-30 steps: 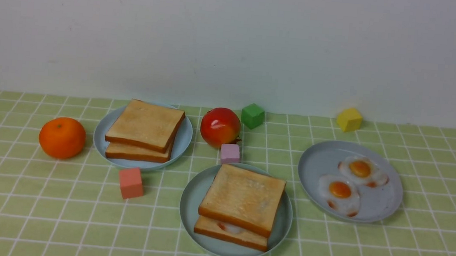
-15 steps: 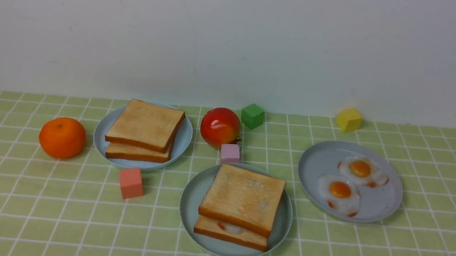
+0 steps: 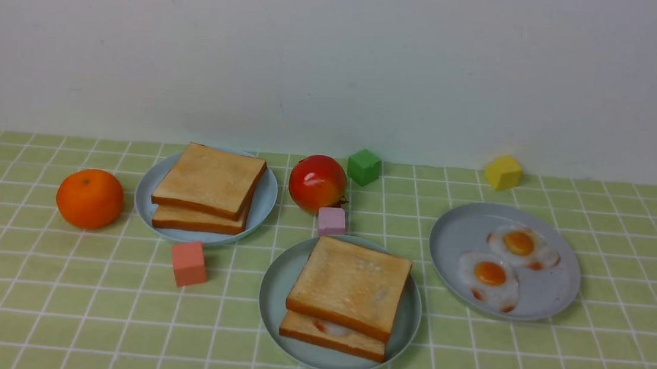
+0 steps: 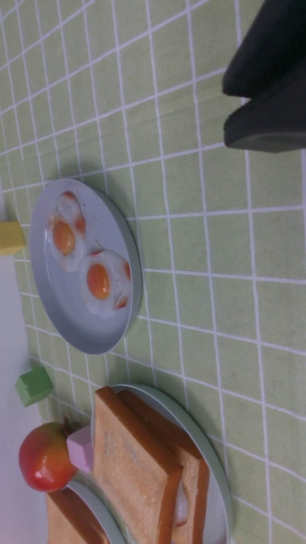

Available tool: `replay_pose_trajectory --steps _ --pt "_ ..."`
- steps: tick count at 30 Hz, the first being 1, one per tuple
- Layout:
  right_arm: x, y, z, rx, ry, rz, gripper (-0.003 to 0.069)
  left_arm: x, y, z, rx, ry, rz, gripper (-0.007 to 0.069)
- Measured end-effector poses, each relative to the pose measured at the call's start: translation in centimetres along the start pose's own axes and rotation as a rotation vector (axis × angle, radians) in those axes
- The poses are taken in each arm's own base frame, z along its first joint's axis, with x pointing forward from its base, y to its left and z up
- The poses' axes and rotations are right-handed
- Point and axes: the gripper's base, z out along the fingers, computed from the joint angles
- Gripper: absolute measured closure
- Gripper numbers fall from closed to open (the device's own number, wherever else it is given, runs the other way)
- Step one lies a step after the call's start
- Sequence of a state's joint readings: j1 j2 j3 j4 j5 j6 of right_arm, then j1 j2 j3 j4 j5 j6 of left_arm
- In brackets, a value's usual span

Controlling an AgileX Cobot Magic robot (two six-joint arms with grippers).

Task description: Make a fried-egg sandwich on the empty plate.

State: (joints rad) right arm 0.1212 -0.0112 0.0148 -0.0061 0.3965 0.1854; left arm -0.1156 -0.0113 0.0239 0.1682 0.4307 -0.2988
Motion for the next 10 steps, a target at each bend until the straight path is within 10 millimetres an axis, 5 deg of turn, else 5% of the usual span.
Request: replay_pose_trajectory --steps 10 --pt "0.00 0.00 0.00 0.000 0.000 0.000 0.0524 0.00 0.00 0.00 0.000 0.000 0.000 0.0584"
